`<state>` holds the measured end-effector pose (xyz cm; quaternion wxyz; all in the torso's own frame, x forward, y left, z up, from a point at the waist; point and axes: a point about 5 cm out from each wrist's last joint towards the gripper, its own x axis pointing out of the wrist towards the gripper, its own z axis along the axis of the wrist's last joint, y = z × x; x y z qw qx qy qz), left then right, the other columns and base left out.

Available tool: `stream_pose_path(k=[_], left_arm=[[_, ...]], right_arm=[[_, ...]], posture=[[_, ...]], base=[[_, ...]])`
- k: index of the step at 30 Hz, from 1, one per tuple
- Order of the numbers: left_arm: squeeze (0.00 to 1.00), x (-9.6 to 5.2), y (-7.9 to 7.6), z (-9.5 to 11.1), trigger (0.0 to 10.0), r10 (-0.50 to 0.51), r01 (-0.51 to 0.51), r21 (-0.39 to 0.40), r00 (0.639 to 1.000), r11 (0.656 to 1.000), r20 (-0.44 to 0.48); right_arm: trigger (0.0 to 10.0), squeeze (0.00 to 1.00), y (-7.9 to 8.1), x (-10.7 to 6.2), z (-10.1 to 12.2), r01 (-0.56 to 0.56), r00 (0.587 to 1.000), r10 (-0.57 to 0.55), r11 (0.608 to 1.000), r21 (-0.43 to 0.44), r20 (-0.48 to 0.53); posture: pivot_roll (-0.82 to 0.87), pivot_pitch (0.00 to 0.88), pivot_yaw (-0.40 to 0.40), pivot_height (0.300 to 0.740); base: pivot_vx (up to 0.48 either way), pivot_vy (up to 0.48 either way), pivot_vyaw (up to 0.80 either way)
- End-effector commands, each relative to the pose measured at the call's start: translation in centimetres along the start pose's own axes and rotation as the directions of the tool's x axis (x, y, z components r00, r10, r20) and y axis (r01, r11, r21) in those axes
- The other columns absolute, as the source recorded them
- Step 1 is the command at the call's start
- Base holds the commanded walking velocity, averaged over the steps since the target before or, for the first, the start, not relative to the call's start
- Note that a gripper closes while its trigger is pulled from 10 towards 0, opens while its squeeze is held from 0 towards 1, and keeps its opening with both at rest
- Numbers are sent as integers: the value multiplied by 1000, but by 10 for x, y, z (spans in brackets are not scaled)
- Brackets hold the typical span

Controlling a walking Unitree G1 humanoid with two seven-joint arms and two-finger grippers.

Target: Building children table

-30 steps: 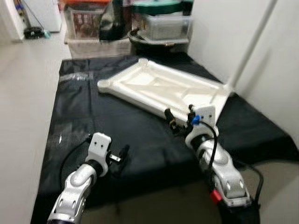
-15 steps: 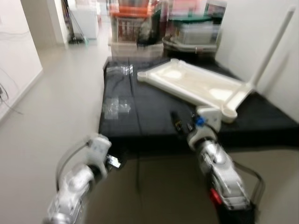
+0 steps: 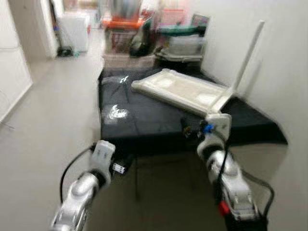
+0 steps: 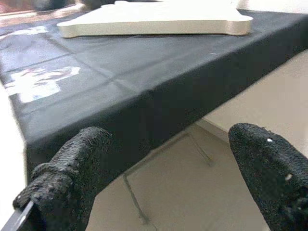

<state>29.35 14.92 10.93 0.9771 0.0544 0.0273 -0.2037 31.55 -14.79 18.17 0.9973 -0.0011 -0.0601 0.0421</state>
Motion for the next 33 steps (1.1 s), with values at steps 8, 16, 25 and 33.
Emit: stream_pose_path(k=[8,16,25,33], left_arm=[[0,0,-3,-1,10000,-5,5,2,1000,1000,-9],[0,0,-6,-2,10000,-13,13,-5,1000,1000,-10],[0,1,-9,-3,10000,-25,25,-7,1000,1000,-10],[0,1,-9,-3,10000,-26,26,-11,1000,1000,-9]], right_arm=[[10000,0,-1,0,0,2,1000,-2,999,-33,-1],[10000,0,2,2,0,-11,1000,11,999,-43,-5],[10000,0,4,0,-3,-19,1000,19,999,-47,-14],[10000,0,-1,1,-7,7,999,-9,999,-43,-39]], posture=[[40,0,-81,740],[41,0,-80,740],[43,0,-78,740],[42,0,-82,740]], base=[[0,-480,0],[0,-480,0],[0,-480,0],[0,-360,0]])
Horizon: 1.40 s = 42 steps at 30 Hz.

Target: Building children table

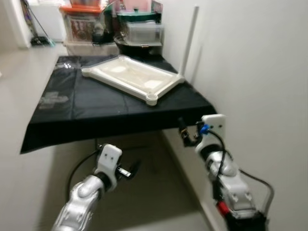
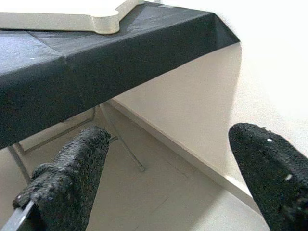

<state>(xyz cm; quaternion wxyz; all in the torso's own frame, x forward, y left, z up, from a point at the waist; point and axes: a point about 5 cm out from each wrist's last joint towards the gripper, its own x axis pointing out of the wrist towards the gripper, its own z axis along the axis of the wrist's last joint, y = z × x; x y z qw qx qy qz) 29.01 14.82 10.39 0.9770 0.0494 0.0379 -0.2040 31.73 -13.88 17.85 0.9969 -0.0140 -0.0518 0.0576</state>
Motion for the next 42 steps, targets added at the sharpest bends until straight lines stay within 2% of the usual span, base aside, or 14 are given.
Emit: stream_pose_path(k=[1,18,30,37,42], left_arm=[[0,3,-7,2,10000,-23,23,2,1000,1000,9],[0,2,-8,0,10000,-21,21,-23,1000,1000,7],[0,1,-9,0,10000,-30,30,-8,1000,1000,7],[0,1,-10,0,10000,-32,32,-18,999,999,10],[0,-1,-9,0,10000,-30,31,-25,999,999,14]], right_arm=[[10000,0,-11,-1,-4,50,998,-50,999,-21,-29],[10000,0,-26,-6,-18,99,987,-104,994,-42,-121],[10000,0,-29,-7,-14,116,988,-121,991,-61,-91],[10000,0,-30,-9,-14,116,989,-121,991,-70,-86],[10000,0,-37,-14,-17,105,989,-113,991,-88,-100]], posture=[[42,0,-82,740],[33,0,-88,740],[36,0,-88,740],[33,0,-87,740],[35,0,-88,740]], base=[[0,0,0],[0,0,0],[0,0,0],[0,-442,0],[0,0,0]])
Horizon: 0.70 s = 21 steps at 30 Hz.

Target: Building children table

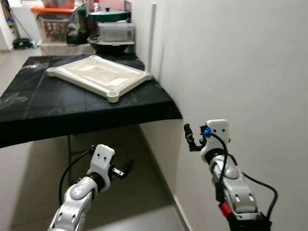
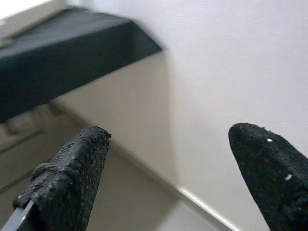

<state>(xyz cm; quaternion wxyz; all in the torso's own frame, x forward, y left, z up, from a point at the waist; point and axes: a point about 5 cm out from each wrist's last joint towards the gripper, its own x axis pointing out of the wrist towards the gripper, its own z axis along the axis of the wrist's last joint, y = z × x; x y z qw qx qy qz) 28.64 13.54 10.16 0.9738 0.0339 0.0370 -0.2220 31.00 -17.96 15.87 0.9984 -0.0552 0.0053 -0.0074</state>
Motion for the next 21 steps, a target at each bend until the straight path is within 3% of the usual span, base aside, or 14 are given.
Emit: stream_pose_path(k=[1,4,10,21], left_arm=[[0,-5,6,1,10000,11,-11,7,1000,1000,2],[0,-14,13,-1,10000,40,-40,28,999,999,-10],[0,-23,17,-5,10000,86,-85,46,996,995,-22],[0,-37,14,-12,10000,120,-117,63,992,991,-47]], right_arm=[[10000,0,-3,-5,1,-19,1000,19,1000,-17,17],[10000,0,-16,-17,-2,-23,999,26,997,-77,40],[10000,0,-21,-34,-11,-16,998,26,986,-166,58],[10000,0,-25,-60,-28,-45,999,47,988,-146,8]], posture=[[35,0,-91,740],[32,0,-90,740],[31,0,-88,740],[25,0,-88,740]], base=[[0,0,0],[0,0,0],[0,0,0],[0,0,0]])
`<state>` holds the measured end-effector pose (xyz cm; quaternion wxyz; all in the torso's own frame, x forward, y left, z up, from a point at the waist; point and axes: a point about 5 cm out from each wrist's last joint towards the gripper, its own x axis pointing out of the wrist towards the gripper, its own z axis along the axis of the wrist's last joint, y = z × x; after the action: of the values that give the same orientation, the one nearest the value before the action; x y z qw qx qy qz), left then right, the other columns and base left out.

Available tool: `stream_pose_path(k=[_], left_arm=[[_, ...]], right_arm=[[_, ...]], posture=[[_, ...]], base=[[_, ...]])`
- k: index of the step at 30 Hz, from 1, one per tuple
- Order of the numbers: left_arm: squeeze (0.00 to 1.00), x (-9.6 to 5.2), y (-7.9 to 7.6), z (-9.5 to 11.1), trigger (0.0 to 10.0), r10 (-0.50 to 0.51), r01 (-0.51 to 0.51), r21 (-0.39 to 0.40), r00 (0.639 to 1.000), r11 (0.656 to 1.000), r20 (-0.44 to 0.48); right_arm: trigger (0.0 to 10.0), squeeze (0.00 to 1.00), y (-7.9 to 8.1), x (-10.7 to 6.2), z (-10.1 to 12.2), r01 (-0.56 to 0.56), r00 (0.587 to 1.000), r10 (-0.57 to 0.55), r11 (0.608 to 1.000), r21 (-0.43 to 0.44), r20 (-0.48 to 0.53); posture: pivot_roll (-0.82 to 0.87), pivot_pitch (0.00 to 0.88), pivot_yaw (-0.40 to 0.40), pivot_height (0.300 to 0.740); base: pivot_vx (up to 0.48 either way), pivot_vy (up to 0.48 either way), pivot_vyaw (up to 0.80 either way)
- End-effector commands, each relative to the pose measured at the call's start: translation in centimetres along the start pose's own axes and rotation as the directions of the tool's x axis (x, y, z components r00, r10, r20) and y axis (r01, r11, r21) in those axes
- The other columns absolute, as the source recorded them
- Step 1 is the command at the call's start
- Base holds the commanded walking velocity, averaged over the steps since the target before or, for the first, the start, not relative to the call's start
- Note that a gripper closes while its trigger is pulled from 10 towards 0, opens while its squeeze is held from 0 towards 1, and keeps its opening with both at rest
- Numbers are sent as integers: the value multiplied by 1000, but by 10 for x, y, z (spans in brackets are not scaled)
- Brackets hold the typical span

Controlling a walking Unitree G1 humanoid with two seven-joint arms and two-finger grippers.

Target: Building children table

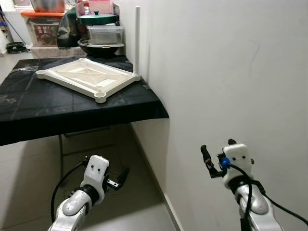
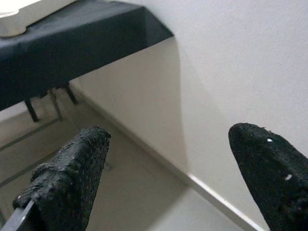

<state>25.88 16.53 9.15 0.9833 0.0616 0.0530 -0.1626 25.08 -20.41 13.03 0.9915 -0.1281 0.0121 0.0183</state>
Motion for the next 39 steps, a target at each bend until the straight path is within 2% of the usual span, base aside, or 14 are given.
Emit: stream_pose_path(k=[1,5,16,23,26,36,39], left_arm=[[0,-4,0,0,10000,4,-4,17,1000,1000,-10],[0,-17,1,-6,10000,31,-31,18,999,999,-31],[0,-30,5,-9,10000,63,-61,57,997,997,-37],[0,-29,11,-8,10000,85,-82,78,996,994,-37],[0,-26,20,-4,10000,111,-108,85,993,991,-30],[0,-23,22,1,10000,128,-126,91,991,988,-26],[0,-25,21,-6,10000,141,-135,111,989,985,-48]], right_arm=[[10000,0,-5,-9,-4,6,1000,-6,1000,-5,-5],[10000,0,-14,-30,-21,19,998,-20,1000,-24,-62],[10000,0,-15,-34,-21,40,997,-41,999,-5,-60],[10000,0,-19,-31,-24,58,994,-59,998,-16,-91],[10000,0,-24,-27,-22,65,993,-66,998,-12,-93],[10000,0,-27,-26,-24,44,992,-45,999,-4,-116],[10000,0,-22,-27,-26,4,991,-1,1000,24,-133]], posture=[[26,0,-90,740],[21,0,-87,740],[25,0,-85,740],[24,0,-85,731],[23,0,-81,716],[32,0,-72,691],[23,0,-63,681]], base=[[0,0,0],[0,0,0],[0,0,0],[0,0,0],[0,0,0],[0,0,0],[0,0,0]])
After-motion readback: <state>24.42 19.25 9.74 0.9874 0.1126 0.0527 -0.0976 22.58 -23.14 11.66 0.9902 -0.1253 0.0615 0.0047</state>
